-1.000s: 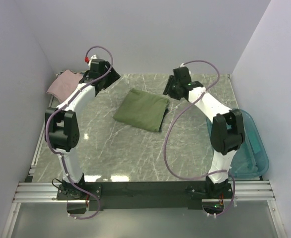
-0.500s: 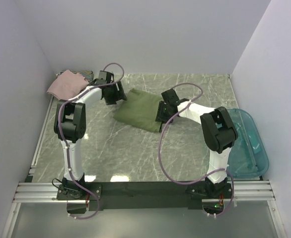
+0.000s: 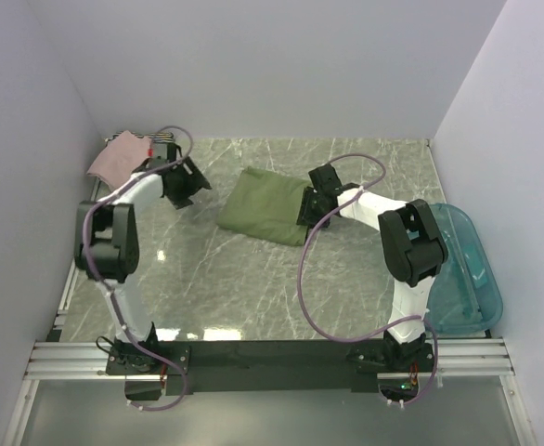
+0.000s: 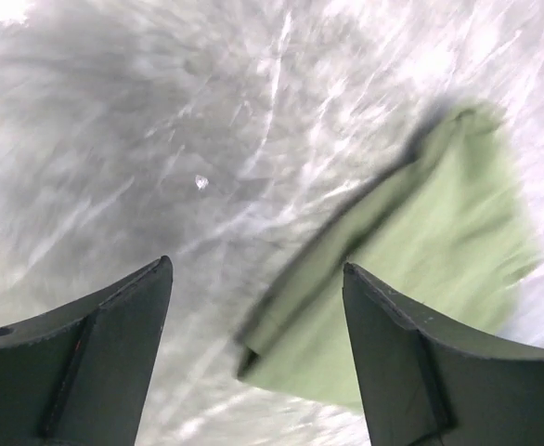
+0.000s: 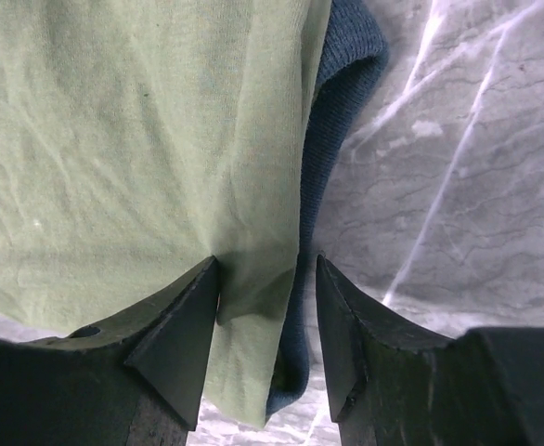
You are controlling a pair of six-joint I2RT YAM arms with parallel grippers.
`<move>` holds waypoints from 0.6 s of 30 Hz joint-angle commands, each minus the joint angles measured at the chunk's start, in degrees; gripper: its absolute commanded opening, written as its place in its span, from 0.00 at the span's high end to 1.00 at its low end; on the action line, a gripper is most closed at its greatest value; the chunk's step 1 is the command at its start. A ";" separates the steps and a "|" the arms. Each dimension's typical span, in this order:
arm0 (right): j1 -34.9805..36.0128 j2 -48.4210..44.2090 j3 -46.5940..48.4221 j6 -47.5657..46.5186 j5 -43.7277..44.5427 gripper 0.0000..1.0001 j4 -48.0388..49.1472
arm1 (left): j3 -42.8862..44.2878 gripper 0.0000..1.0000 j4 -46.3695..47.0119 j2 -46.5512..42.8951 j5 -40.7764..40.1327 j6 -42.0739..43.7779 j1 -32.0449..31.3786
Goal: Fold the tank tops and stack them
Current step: Neatly place the folded tank top to the corner
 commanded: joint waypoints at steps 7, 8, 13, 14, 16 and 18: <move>1.58 -3.25 -0.22 -1.70 3.13 0.47 -2.24 | -28.05 0.10 12.33 -24.84 -19.66 -43.85 -20.10; 1.58 -3.16 -0.40 -1.70 2.96 0.47 -2.59 | -29.31 0.09 14.62 -25.37 -20.37 -46.09 -21.60; 2.29 -4.57 -3.38 -1.00 -0.55 0.48 -1.19 | -28.01 0.08 16.66 -22.04 -24.15 -55.58 -29.87; 2.55 -4.92 -3.65 -0.83 -0.91 0.48 -1.02 | -28.35 0.08 17.89 -20.82 -24.24 -56.91 -30.40; 3.16 -5.01 -3.83 -0.65 -1.08 0.48 -1.01 | -30.10 0.08 22.09 -19.93 -24.59 -60.24 -31.28; 3.52 -4.83 -3.83 -0.47 -1.26 0.48 -1.10 | -29.94 0.09 24.22 -17.83 -24.33 -61.23 -31.64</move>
